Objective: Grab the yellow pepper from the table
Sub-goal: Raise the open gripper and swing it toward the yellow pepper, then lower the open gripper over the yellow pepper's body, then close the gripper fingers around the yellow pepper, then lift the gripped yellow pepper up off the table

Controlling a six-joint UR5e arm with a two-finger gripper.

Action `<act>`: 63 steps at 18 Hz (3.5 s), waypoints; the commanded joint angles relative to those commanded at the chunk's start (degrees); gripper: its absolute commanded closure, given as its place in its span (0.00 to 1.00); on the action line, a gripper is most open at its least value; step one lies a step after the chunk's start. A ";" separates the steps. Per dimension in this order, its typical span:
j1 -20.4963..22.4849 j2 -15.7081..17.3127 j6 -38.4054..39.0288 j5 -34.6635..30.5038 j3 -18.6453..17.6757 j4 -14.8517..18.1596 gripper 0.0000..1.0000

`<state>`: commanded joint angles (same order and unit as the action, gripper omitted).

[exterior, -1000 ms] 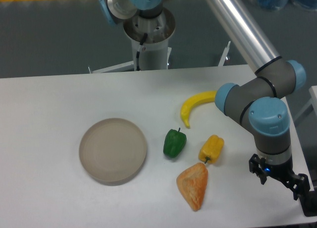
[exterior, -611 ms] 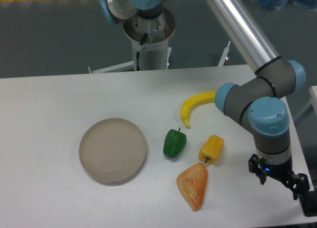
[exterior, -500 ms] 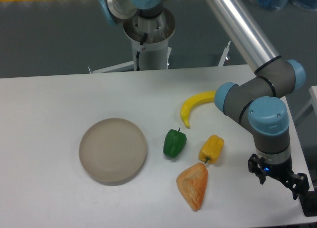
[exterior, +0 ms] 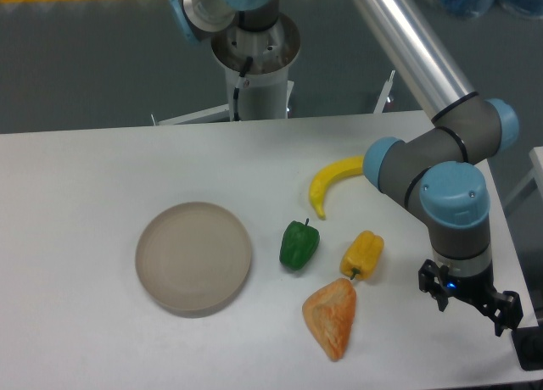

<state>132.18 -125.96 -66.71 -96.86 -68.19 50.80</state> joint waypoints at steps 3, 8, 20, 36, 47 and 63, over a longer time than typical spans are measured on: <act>2.71 5.80 0.00 4.73 -5.19 3.94 0.00; 8.96 13.19 0.08 18.17 -12.05 11.42 0.00; 7.04 13.99 3.78 20.05 -25.67 3.97 0.00; 4.05 11.36 3.60 17.23 -30.78 -2.72 0.00; 4.05 11.62 4.30 17.32 -29.38 -2.46 0.60; 4.14 16.36 0.10 13.99 -17.42 -0.88 0.60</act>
<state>136.32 -109.60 -66.61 -82.87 -85.61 49.92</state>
